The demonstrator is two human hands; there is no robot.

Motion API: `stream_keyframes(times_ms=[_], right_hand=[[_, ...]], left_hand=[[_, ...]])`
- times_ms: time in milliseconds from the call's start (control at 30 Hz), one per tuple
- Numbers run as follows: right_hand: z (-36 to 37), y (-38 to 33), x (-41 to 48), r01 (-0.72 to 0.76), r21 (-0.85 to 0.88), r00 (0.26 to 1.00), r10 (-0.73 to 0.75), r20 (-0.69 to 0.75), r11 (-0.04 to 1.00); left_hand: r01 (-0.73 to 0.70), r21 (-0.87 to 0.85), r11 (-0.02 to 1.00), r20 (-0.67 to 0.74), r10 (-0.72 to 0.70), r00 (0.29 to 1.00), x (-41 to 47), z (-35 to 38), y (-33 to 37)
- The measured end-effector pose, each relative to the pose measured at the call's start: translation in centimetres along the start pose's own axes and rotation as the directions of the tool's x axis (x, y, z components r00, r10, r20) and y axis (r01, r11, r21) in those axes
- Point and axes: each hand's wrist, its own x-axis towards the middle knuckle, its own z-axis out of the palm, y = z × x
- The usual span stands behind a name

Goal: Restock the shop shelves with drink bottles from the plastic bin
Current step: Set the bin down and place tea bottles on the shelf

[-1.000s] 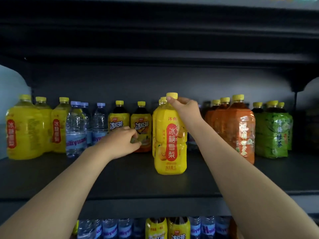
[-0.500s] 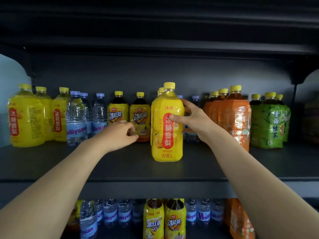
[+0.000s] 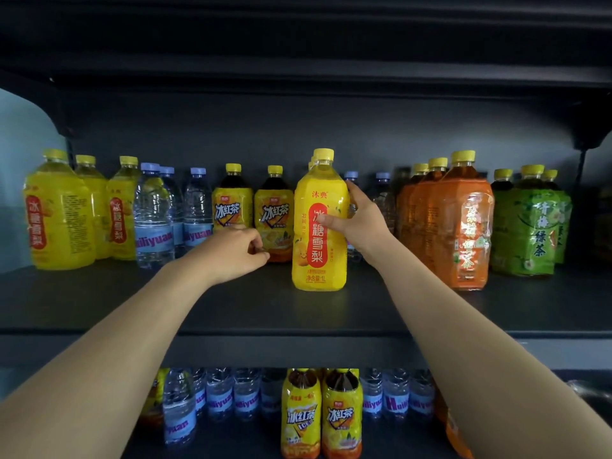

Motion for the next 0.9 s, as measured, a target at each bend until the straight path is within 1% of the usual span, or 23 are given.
stream_keyframes(times_ms=[267, 600, 733, 900], right_hand=[[-0.1, 0.5, 0.4, 0.000, -0.027, 1.000, 0.000, -0.009, 1.000], [0.5, -0.1, -1.6, -0.023, -0.113, 0.997, 0.014, -0.080, 0.993], [0.6, -0.3, -3.0, -0.083, -0.140, 0.994, 0.073, -0.077, 0.987], [-0.2, 0.8, -5.4, -0.148, -0.246, 0.989, 0.144, -0.034, 0.958]], left_hand=[[0.004, -0.014, 1.000, -0.002, -0.004, 1.000, -0.3, 0.3, -0.3], [0.019, 0.023, 1.000, 0.004, -0.019, 1.000, -2.4, -1.0, -0.8], [0.042, 0.080, 0.996, 0.023, -0.044, 0.999, -3.5, -1.8, -1.1], [0.088, 0.132, 0.987, 0.043, -0.095, 0.995, -5.3, -2.4, -1.8]])
